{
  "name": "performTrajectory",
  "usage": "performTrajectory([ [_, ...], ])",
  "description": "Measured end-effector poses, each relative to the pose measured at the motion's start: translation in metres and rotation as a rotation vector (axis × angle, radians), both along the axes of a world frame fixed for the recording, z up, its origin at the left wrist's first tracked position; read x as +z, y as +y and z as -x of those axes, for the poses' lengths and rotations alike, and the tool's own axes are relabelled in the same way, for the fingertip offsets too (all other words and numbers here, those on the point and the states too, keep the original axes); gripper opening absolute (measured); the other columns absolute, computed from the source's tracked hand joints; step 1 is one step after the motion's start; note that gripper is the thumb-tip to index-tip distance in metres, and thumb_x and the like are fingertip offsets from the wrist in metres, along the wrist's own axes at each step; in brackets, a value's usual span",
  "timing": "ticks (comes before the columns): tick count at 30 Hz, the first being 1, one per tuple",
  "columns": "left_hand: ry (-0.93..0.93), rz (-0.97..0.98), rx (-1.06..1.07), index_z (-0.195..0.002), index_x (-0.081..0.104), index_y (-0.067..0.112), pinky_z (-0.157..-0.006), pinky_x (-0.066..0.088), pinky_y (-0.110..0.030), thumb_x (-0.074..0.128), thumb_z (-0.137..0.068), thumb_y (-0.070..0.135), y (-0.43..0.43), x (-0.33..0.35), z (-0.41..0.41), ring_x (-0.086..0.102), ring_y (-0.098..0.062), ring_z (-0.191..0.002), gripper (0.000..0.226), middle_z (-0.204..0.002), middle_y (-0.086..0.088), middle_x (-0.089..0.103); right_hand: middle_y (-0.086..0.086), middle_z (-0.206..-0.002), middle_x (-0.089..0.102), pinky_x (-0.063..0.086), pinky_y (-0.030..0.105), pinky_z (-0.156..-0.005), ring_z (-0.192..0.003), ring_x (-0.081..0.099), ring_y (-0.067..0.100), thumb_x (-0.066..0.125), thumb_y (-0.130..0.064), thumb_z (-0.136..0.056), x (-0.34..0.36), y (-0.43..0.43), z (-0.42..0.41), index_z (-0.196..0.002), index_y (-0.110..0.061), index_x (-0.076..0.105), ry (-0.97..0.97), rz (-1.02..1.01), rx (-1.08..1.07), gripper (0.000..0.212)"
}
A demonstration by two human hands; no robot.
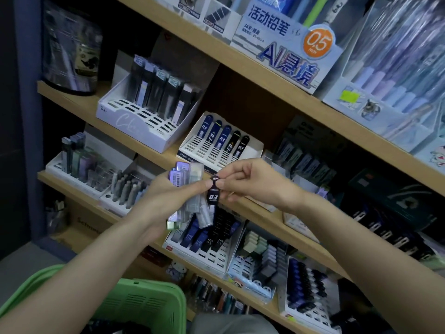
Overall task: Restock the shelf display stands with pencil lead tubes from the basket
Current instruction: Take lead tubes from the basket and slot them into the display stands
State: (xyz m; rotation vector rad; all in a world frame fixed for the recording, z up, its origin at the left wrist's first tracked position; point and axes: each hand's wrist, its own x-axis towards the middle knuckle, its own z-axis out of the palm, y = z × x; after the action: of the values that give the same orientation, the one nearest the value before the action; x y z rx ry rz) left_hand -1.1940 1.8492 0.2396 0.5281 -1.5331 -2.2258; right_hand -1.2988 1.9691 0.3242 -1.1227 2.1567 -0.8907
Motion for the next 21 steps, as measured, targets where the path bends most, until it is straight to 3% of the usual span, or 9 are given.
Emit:
performTrajectory([
  [3,0.011,-0.004,0.008,-0.079,0.066,0.016,-0.052,0.042,-0.023,0.077,-0.075,0.022,0.000,0.008,0.008,0.061,-0.006,-0.055,0.014,-0.056,0.008,0.066,0.006,-0.083,0.066,0.057,0.019,-0.069,-0.068,0.066,0.008,0.057,0.000,-0.089,0.015,0.007,0.015,-0.094,-0.008,0.059,0.053,0.118,-0.121,0.010],
  [5,0.018,-0.004,0.011,-0.078,0.066,0.017,-0.056,0.043,-0.024,0.077,-0.074,0.023,-0.001,0.011,0.013,0.063,-0.008,-0.061,0.013,-0.059,0.008,0.067,0.004,-0.088,0.064,0.056,0.022,-0.078,-0.077,0.066,0.011,0.059,-0.002,-0.089,0.021,0.007,0.034,-0.097,-0.014,0.059,0.399,0.164,-0.206,0.014],
  [7,0.032,-0.006,0.017,-0.077,0.066,0.016,-0.059,0.043,-0.027,0.078,-0.073,0.023,0.001,0.013,0.019,0.063,-0.010,-0.063,0.014,-0.059,0.007,0.068,0.000,-0.088,0.061,0.049,0.009,-0.077,-0.078,0.062,0.008,0.059,-0.007,-0.090,0.023,0.001,0.053,-0.104,-0.013,0.063,0.748,0.163,-0.256,0.017],
  [8,0.033,-0.005,0.019,-0.078,0.066,0.016,-0.059,0.043,-0.027,0.078,-0.073,0.023,0.002,0.014,0.022,0.063,-0.010,-0.062,0.015,-0.059,0.007,0.067,-0.003,-0.088,0.059,0.044,0.003,-0.072,-0.075,0.057,0.003,0.058,-0.008,-0.090,0.023,-0.003,0.060,-0.108,-0.011,0.064,0.835,0.162,-0.277,0.019],
  [10,0.032,0.002,0.018,-0.078,0.066,0.016,-0.058,0.044,-0.026,0.078,-0.074,0.024,0.005,0.014,0.028,0.064,-0.007,-0.060,0.014,-0.059,0.008,0.068,-0.003,-0.092,0.056,0.038,0.003,-0.067,-0.074,0.051,0.001,0.054,-0.013,-0.094,0.022,-0.011,0.075,-0.116,-0.009,0.062,0.887,0.116,-0.333,0.023],
  [13,0.026,-0.004,0.019,-0.083,0.069,0.015,-0.066,0.049,-0.027,0.078,-0.075,0.024,0.007,0.013,0.036,0.066,-0.011,-0.069,0.015,-0.067,0.004,0.070,0.005,-0.099,0.057,0.038,0.023,-0.072,-0.086,0.052,0.017,0.046,-0.023,-0.100,0.019,-0.019,0.095,-0.122,-0.012,0.058,0.870,-0.084,-0.456,0.028],
  [17,-0.005,0.005,0.016,-0.092,0.070,0.011,-0.075,0.051,-0.030,0.078,-0.075,0.025,0.006,0.011,0.043,0.067,-0.018,-0.079,0.023,-0.080,-0.005,0.073,0.010,-0.121,0.061,0.039,0.022,-0.077,-0.106,0.058,0.025,0.048,-0.020,-0.098,0.011,-0.021,0.118,-0.123,-0.015,0.060,0.875,-0.116,-0.434,0.028],
  [21,-0.025,0.010,0.007,-0.094,0.069,0.009,-0.075,0.051,-0.031,0.077,-0.075,0.025,0.004,0.010,0.048,0.066,-0.018,-0.079,0.027,-0.081,-0.006,0.072,0.010,-0.121,0.062,0.044,0.022,-0.083,-0.106,0.059,0.023,0.053,-0.017,-0.095,0.007,-0.019,0.130,-0.118,-0.013,0.063,0.892,-0.089,-0.376,0.025],
])
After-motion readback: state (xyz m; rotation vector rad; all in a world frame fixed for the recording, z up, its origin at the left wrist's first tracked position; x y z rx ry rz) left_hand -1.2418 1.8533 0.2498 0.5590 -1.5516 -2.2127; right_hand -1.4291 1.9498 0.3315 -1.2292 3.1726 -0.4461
